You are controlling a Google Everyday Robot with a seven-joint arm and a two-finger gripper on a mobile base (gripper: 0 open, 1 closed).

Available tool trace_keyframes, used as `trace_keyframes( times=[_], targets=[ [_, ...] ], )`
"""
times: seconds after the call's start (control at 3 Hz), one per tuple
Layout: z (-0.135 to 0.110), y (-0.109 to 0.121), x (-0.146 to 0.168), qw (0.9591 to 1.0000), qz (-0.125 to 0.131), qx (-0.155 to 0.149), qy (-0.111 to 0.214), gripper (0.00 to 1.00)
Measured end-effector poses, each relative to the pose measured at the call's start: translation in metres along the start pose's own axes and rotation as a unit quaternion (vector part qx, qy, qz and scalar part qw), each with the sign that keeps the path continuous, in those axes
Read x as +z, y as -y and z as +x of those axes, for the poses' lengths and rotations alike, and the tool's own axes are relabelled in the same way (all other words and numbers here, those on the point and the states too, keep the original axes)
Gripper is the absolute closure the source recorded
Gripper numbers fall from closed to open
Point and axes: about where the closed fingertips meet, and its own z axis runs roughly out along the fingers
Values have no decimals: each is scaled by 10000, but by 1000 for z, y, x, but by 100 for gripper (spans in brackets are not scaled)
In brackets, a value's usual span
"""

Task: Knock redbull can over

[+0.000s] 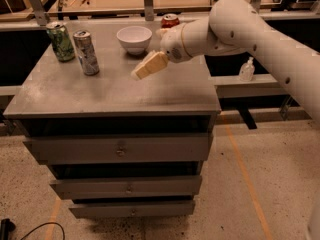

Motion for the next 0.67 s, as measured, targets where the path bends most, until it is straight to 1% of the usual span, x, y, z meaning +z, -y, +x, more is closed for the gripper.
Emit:
trace_keyframes(
  times=[0.33,0.67],
  targets=[
    [-5,22,53,9994,-175,114,287,0],
    [-9,27,90,9981,-383,212,444,0]
  ],
)
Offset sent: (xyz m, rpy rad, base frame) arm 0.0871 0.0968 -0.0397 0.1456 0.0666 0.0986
